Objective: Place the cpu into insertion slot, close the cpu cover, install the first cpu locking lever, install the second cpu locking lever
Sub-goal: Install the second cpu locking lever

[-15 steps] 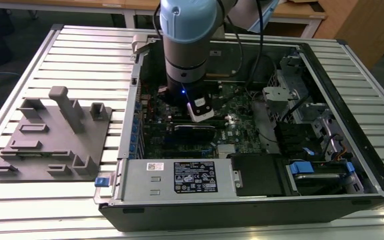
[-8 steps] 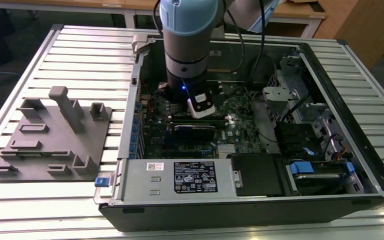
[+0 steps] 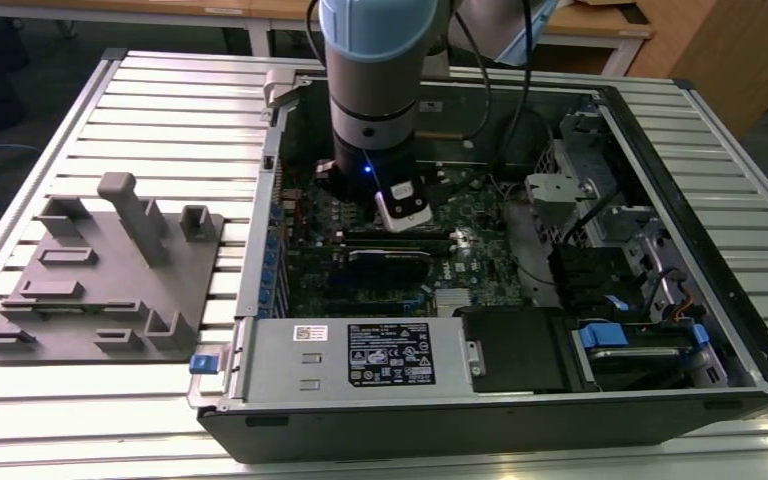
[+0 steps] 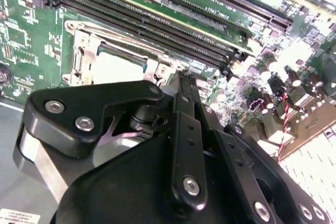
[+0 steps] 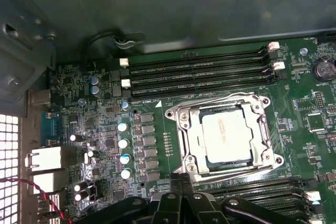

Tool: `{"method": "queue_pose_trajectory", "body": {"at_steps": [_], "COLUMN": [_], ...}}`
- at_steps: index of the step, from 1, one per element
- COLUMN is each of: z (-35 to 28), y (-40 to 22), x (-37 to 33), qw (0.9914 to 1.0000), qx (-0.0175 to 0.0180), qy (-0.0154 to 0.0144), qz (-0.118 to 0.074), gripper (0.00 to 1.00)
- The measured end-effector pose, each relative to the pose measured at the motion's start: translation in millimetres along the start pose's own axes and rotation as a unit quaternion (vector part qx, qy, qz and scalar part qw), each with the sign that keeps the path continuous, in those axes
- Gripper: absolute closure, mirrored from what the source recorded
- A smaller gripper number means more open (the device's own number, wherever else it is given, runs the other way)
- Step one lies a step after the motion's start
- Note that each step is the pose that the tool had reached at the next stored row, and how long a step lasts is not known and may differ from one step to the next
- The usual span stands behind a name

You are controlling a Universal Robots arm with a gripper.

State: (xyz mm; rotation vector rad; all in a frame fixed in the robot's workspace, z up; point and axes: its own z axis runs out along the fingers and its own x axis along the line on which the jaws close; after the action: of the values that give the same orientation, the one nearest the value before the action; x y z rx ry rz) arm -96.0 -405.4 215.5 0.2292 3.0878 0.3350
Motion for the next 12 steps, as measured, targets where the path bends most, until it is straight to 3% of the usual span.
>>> {"method": "queue_pose_trajectory", "body": {"at_steps": [4, 12], "z": [0.0, 1.0], "y": [0.7, 3.8], "x": [-3.3, -23.0], "qw": [1.0, 1.0], "qx": [0.0003, 0.0002], "qy": [0.0001, 0.0], "qz": [0.0, 0.0], "gripper": [0.89, 0.89]}}
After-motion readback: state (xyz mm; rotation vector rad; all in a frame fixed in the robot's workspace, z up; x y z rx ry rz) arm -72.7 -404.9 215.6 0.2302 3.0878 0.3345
